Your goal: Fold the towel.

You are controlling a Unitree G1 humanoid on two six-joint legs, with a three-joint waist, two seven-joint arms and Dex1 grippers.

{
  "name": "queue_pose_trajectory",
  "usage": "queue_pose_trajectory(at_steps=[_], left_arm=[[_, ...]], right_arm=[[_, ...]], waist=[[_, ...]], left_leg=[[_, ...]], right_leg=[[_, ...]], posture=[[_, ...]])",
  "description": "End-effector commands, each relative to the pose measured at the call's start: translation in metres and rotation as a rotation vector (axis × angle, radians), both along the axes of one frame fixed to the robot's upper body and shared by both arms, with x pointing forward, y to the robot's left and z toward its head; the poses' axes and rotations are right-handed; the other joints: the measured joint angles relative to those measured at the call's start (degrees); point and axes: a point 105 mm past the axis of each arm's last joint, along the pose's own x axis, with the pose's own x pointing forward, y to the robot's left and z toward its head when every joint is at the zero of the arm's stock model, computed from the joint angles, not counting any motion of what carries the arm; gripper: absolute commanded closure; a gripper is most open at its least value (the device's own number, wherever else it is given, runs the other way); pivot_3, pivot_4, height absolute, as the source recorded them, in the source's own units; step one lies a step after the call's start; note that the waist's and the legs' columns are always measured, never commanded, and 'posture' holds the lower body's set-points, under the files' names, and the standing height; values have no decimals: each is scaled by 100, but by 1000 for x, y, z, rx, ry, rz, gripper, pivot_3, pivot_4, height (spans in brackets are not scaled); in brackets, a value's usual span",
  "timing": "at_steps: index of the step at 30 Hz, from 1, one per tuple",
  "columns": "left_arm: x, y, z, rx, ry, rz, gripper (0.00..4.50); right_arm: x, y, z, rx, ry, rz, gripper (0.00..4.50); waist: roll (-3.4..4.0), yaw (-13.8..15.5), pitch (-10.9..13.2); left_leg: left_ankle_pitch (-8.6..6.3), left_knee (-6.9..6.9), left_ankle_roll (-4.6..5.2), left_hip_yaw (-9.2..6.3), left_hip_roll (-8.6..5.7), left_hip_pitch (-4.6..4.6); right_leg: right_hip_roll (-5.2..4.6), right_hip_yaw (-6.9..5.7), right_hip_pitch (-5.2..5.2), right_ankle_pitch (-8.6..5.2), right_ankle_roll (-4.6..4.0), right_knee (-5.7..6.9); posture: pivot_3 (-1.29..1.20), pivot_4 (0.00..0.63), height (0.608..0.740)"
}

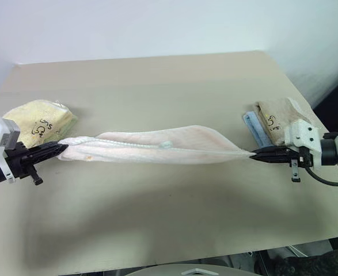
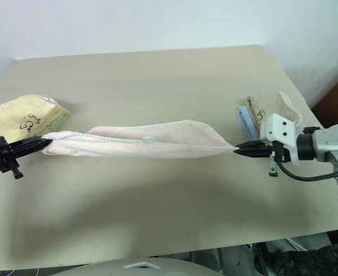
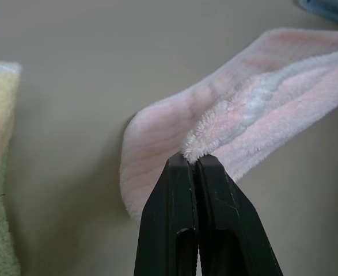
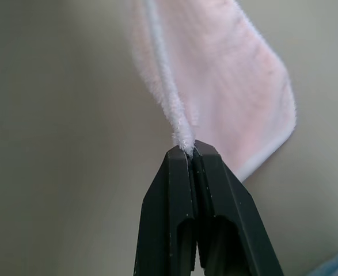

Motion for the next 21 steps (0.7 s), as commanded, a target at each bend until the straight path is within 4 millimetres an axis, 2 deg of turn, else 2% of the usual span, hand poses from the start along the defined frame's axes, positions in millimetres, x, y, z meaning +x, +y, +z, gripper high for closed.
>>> queue_pose_trajectory(at_steps=[1, 5, 8, 16, 19, 21], left_arm=[[25, 5, -7, 120, -62, 86, 4500], [55, 13, -20, 234, -96, 178, 4500], [71, 12, -28, 270, -82, 191, 4500], [84, 9, -51, 376, -26, 144, 4500], [84, 5, -52, 344, -18, 121, 3772], [82, 4, -51, 332, -15, 111, 3104]], right_arm=[[34, -2, 5, -19, -110, -82, 4484], [68, 0, 0, -51, -160, -139, 4484], [83, 0, -6, -90, -165, -154, 4484], [111, 3, -12, -160, -252, -195, 4484], [117, 5, -8, -150, -287, -208, 3804], [117, 5, -5, -132, -296, -209, 3143]], waist=[[1, 13, 0], [-2, 27, -1], [-3, 16, -2], [-3, -14, -2], [-3, -13, -2], [-3, -8, -2]], left_leg=[[0, 0, -1, 4, -1, 3], [5, 0, -2, 8, -9, 1], [14, -6, 13, 8, -29, -8], [13, -10, 17, 8, -40, -47], [19, -10, 9, 6, -38, -58], [20, -9, 9, 6, -38, -60]], right_leg=[[0, 0, 2, 1, -1, 0], [-1, -1, -2, 8, 5, 9], [-6, 0, -14, 17, 19, 17], [-11, 5, -60, 18, 19, 24], [-9, 4, -79, 18, 19, 35], [-9, 4, -80, 18, 19, 37]], posture=[[0, 150, 728], [0, 150, 728], [0, 150, 728], [0, 150, 728], [0, 150, 728], [0, 150, 728]])
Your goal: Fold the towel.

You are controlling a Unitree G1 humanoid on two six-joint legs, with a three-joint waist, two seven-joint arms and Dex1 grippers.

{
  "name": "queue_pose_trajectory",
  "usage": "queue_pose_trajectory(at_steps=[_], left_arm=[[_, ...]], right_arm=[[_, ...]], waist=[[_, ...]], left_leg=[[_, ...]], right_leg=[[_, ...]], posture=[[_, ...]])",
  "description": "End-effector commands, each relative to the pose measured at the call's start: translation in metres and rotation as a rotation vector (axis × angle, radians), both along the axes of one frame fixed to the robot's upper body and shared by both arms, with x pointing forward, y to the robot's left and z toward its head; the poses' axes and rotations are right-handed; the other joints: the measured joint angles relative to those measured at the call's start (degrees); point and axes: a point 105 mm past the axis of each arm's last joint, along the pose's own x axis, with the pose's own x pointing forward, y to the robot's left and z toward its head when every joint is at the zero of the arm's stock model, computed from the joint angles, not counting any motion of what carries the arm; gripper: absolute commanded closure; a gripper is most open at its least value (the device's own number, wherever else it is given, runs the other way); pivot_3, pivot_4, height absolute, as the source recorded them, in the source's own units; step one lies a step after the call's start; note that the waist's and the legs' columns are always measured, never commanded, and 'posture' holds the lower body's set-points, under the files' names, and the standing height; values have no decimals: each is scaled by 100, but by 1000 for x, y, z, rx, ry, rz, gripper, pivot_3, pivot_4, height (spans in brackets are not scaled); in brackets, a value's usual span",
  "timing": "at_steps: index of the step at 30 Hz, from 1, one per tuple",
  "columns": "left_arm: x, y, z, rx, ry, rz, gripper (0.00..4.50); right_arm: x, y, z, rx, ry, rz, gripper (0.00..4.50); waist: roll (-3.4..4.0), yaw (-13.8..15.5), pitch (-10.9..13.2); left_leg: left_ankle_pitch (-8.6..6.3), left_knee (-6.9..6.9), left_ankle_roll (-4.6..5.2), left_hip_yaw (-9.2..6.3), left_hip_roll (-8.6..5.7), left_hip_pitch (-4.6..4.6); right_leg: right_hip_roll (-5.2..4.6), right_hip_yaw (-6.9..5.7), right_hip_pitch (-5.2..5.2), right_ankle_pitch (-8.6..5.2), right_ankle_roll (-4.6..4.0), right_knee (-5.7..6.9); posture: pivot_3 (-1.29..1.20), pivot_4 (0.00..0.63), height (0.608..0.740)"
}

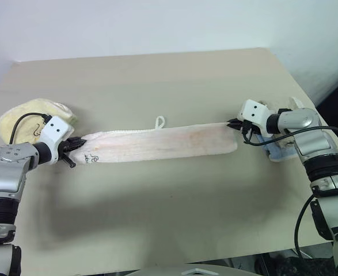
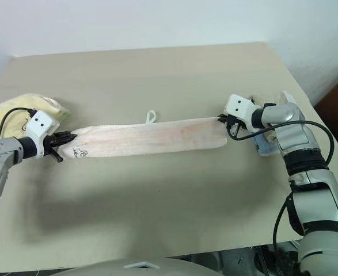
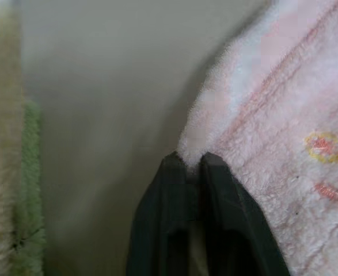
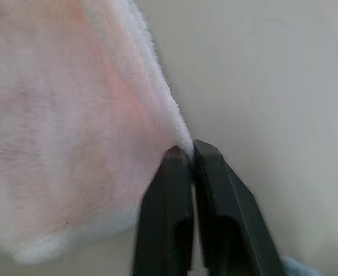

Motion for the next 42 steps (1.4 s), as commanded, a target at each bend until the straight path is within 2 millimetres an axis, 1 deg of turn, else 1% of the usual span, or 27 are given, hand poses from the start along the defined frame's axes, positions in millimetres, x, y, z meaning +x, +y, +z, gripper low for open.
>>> queue_pose_trajectory(at_steps=[1, 3, 7, 9, 10, 11, 12, 14, 16, 19, 22, 24, 27, 30, 31, 35, 38, 42], left_arm=[[-1, 0, 11, -7, -27, -14, 2744], [-2, 2, 13, -16, -33, -9, 2069], [-1, 5, 21, -18, -89, 19, 707], [0, -3, 37, -115, -163, 18, 20], [0, -6, 42, -147, -185, 16, 20], [-1, -11, 49, -196, -204, 12, 20], [-5, -17, 53, -222, -211, -10, 20], [-10, -24, 57, -248, -215, -35, 20], [-20, -33, 56, -236, -200, -86, 20], [-28, -39, 50, -179, -178, -136, 20], [-32, -48, 51, -174, -165, -195, 20], [-34, -58, 51, -160, -155, -252, 20], [-36, -67, 50, -153, -145, -303, 20], [-35, -79, 48, -148, -139, -356, 20], [-35, -81, 48, -149, -139, -363, 20], [-35, -84, 48, -162, -137, -369, 20], [-38, -95, 47, -179, -131, -414, 20], [-38, -101, 46, -191, -132, -427, 20]], right_arm=[[4, 0, 21, 24, -82, 3, 2805], [2, -3, 24, 27, -88, 5, 2091], [-1, -10, 37, 51, -140, -21, 701], [-2, -17, 54, 139, -188, -78, 11], [-3, -19, 59, 168, -199, -97, 11], [-9, -21, 64, 245, -182, -118, 11], [-16, -21, 65, 315, -149, -131, 11], [-27, -20, 66, 388, -104, -143, 11], [-46, -16, 54, 514, -1, -190, 11], [-72, -9, 30, 814, 269, -323, 11], [-91, 6, 17, 979, 459, -390, 11], [-99, 12, 8, 1068, 558, -446, 11], [-103, 15, 0, 1143, 629, -530, 11], [-105, 17, -21, 1198, 699, -631, 11], [-105, 18, -25, 1211, 711, -648, 11], [-105, 19, -32, 1243, 730, -693, 11], [-93, 30, -39, 1323, 776, -750, 11], [-80, 36, -37, 1395, 796, -785, 11]], waist=[[0, 3, 0], [0, 2, 0], [0, 1, 0], [0, 16, 0], [0, 24, 0], [0, 29, 0], [-2, 32, -1], [-2, 26, -2], [-2, 27, -2], [-3, 29, -3], [-1, 19, -3], [0, 26, -4], [3, 27, -7], [3, 33, -7], [4, 30, -7], [4, 12, -7], [1, -1, -9], [0, -31, -10]], left_leg=[[0, 1, 0, 0, 0, -1], [0, 2, 1, 0, 0, -1], [0, 2, 1, -1, 0, -2], [0, 2, 1, -2, 0, -3], [0, 3, 1, -4, 0, -4], [0, 6, 1, -5, 0, -6], [0, 8, 1, -7, 0, -9], [-1, 7, 1, -15, 0, -13], [-1, 5, 2, -15, 0, -14], [-2, 2, 3, -19, 3, -14], [-1, 7, 1, -19, 7, -13], [-1, 8, 0, -20, 11, -6], [-1, 8, -1, -19, 15, -1], [0, 8, 0, -19, 14, -5], [0, 7, 0, -19, 10, -8], [0, 6, 4, -17, -1, -19], [0, 6, 5, -17, 0, -14], [1, 7, 4, -16, 5, 19]], right_leg=[[0, 0, 1, 0, 0, 0], [0, 0, 2, 0, 0, -1], [0, 0, 0, 0, 0, -1], [0, 0, 0, 0, 0, -1], [-1, -1, 1, 0, 0, -1], [-2, -1, 1, 0, 0, -1], [-2, -1, 0, 1, 0, -1], [-2, -5, 0, 1, 0, -5], [-3, -4, -1, 1, 0, -6], [-4, -3, -1, 0, -1, -7], [-7, 2, -2, 13, -20, -7], [-3, 3, 4, 15, -28, -8], [2, 2, 6, 15, -28, -7], [4, 0, 2, 16, -26, -7], [5, -1, 0, 16, -26, -7], [4, 0, -6, 16, -26, -13], [7, -2, -1, 16, -25, -13], [15, 2, 27, 16, -25, -8]], posture=[[0, 150, 728], [0, 150, 728], [0, 150, 728], [0, 150, 728], [0, 150, 728], [0, 150, 728], [0, 150, 728], [0, 150, 728], [0, 150, 728], [0, 150, 728], [0, 150, 728], [0, 150, 728], [0, 150, 728], [0, 150, 728], [0, 150, 728], [0, 150, 728], [0, 150, 728], [0, 150, 728]])
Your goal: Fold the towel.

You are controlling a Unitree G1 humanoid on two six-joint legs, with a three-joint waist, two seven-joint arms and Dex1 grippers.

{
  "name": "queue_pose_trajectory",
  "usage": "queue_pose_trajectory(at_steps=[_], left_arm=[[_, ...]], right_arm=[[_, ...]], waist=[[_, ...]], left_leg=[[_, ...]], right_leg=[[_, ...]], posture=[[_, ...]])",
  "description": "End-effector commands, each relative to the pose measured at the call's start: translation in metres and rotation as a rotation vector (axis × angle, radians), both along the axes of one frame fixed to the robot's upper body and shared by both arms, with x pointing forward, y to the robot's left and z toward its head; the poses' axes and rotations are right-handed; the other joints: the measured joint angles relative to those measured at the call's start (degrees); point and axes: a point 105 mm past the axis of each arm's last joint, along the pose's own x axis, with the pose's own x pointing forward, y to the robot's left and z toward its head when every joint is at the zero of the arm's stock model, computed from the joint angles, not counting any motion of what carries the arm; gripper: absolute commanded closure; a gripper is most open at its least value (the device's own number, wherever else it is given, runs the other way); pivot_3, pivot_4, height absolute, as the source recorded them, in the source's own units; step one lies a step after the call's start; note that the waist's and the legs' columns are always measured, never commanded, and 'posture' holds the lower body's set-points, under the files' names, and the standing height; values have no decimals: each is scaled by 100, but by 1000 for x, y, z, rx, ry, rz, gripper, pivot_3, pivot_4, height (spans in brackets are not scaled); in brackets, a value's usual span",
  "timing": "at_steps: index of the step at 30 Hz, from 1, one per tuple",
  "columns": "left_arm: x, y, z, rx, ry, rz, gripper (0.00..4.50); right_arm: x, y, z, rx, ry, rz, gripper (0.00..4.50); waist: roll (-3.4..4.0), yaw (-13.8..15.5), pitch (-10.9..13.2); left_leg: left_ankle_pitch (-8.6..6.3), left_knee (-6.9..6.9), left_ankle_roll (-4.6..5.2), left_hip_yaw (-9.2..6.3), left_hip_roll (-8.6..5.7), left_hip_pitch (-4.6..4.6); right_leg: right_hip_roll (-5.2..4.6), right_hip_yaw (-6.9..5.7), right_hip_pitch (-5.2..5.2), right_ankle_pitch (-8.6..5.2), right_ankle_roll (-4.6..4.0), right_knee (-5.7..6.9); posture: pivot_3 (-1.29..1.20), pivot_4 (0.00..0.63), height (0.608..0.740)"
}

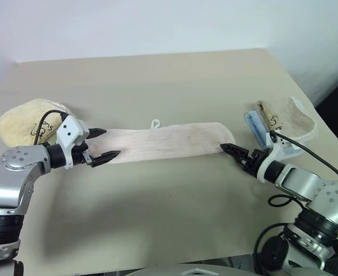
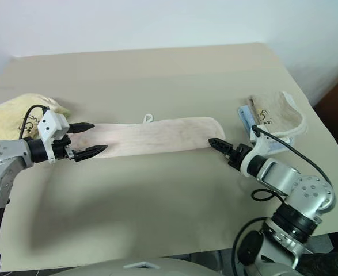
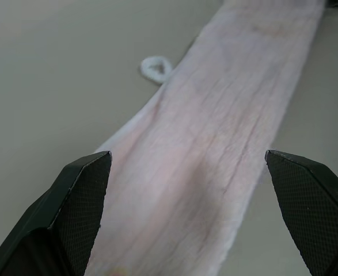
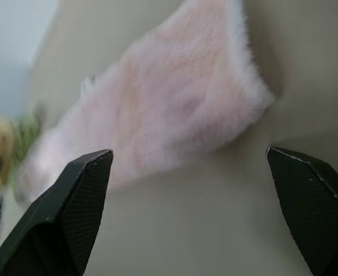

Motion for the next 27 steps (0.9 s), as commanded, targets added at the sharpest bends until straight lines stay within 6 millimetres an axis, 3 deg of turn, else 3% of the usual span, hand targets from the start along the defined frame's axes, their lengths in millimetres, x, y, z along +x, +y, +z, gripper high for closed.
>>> queue_pose_trajectory(at_steps=[1, 8, 12, 15, 22, 27], left_arm=[[-1, -8, 10, -10, -46, -28, 20], [-4, -12, 8, -23, -47, -28, 20], [-7, -11, 6, -23, -51, -15, 14], [-9, -8, 4, -20, -49, -5, 14], [-8, -7, 1, -26, -49, 8, 14], [-6, -11, -3, -34, -40, -1, 14]], right_arm=[[12, 5, 5, 60, 16, -24, 11], [34, 12, 3, 98, 64, -72, 11], [41, 3, 6, 100, 59, -122, 889], [41, -4, 13, 101, 38, -138, 2015], [42, -42, 40, 60, -49, -218, 4333], [42, -57, 68, -51, -151, -184, 4469]], waist=[[2, -4, 1], [2, -5, 0], [3, -6, 0], [7, 12, 3], [11, 26, 5], [13, 27, 7]], left_leg=[[0, -1, 0, 0, 5, 19], [0, -2, 0, 0, 9, 37], [0, -2, 1, 1, 9, 44], [0, -3, 1, 0, 9, 44], [-3, -5, 5, -2, 7, 38], [-4, -9, 7, -2, 8, 36]], right_leg=[[6, 0, 18, -1, 0, -1], [15, -1, 37, -2, 1, -3], [14, -1, 48, -1, 1, -8], [14, -2, 47, -2, 0, -8], [12, -4, 47, -4, 2, -18], [12, -6, 47, -8, 4, -22]], posture=[[0, 150, 728], [0, 150, 728], [0, 150, 728], [0, 150, 728], [0, 150, 728], [0, 150, 728]])
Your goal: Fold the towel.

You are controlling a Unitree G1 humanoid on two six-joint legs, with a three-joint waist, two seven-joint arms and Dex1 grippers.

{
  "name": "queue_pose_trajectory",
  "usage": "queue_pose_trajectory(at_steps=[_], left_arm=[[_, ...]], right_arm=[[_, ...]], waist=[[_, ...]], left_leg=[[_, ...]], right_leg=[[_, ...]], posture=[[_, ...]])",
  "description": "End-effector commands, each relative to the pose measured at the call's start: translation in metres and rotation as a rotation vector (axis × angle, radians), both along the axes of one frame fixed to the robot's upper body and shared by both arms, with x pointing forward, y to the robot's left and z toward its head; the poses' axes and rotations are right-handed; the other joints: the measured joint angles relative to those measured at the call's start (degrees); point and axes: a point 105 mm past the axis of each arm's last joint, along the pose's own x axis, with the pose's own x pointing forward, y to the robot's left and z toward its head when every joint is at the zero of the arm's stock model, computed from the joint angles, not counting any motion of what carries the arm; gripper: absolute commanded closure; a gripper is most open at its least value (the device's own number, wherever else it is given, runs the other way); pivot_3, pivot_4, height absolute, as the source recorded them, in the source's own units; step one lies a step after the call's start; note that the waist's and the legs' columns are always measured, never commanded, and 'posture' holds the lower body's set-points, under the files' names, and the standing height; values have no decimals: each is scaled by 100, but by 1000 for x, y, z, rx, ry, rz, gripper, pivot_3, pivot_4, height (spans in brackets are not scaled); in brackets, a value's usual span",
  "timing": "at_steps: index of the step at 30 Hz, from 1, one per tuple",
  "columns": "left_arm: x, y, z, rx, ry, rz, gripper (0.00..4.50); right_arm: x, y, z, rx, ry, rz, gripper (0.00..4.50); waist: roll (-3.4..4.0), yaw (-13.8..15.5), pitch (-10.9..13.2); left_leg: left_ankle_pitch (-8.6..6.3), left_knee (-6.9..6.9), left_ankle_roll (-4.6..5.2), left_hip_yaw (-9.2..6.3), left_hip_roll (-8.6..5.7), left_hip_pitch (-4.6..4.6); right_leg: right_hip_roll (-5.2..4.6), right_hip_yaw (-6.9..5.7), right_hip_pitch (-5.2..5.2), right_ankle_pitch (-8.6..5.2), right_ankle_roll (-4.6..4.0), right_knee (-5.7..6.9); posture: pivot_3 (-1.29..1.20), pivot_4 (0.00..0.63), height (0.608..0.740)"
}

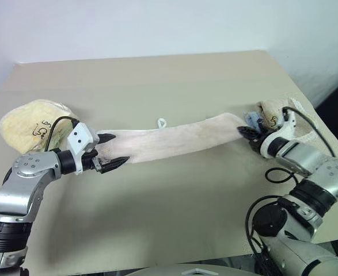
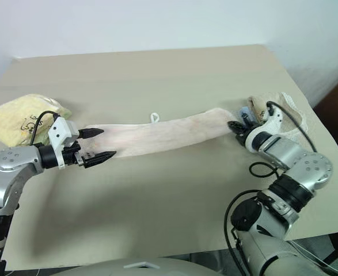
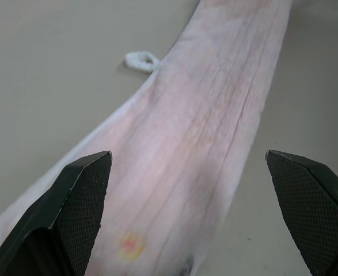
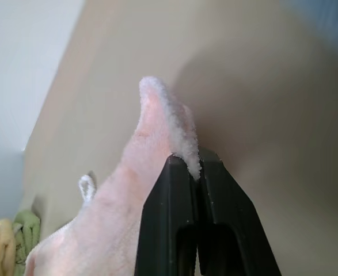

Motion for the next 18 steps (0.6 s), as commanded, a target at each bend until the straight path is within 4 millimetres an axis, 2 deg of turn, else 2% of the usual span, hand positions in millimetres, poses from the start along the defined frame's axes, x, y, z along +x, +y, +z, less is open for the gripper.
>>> queue_pose_trajectory(at_steps=[1, 4, 7, 9, 12, 14, 18], left_arm=[[2, -3, 7, -7, -45, -13, 14], [3, -4, 6, -7, -44, -15, 14], [4, -6, 5, -9, -46, -18, 14], [5, -8, 5, -12, -48, -21, 14], [5, -10, 5, -19, -48, -24, 14], [5, -12, 5, -26, -47, -24, 14], [3, -15, 3, -35, -45, -19, 14]], right_arm=[[3, 0, 36, -103, -130, 57, 4469], [1, 16, 52, -349, -204, 179, 4469], [-4, 51, 57, -549, -296, 369, 4469], [-10, 84, 56, -674, -382, 534, 4469], [-24, 131, 42, -779, -481, 766, 4469], [-24, 154, 30, -781, -504, 843, 4469], [-17, 176, 1, -865, -502, 918, 4469]], waist=[[2, 0, 1], [6, -16, 4], [6, -27, 4], [4, -27, 5], [2, -4, 6], [-2, 6, 6], [-3, 33, 6]], left_leg=[[0, 0, 0, 0, 0, 0], [0, 0, 1, 2, 0, -1], [-2, -4, 3, 2, 2, 0], [-2, -4, 3, 2, 3, 0], [-2, -3, 3, 1, 3, -1], [-2, -3, 3, 0, 3, -3], [-3, -2, 3, -3, -5, -7]], right_leg=[[0, 0, 0, -2, -2, -1], [-2, 0, 1, -17, -2, -3], [-2, -1, 0, -29, 16, -2], [-1, -1, 0, -31, 20, -2], [-4, -2, 0, -42, 38, -3], [-8, -4, 0, -41, 37, -5], [-20, -6, -3, -33, 24, -6]], posture=[[0, 150, 728], [0, 150, 728], [0, 150, 728], [0, 150, 728], [0, 150, 728], [0, 150, 728], [0, 150, 728]])
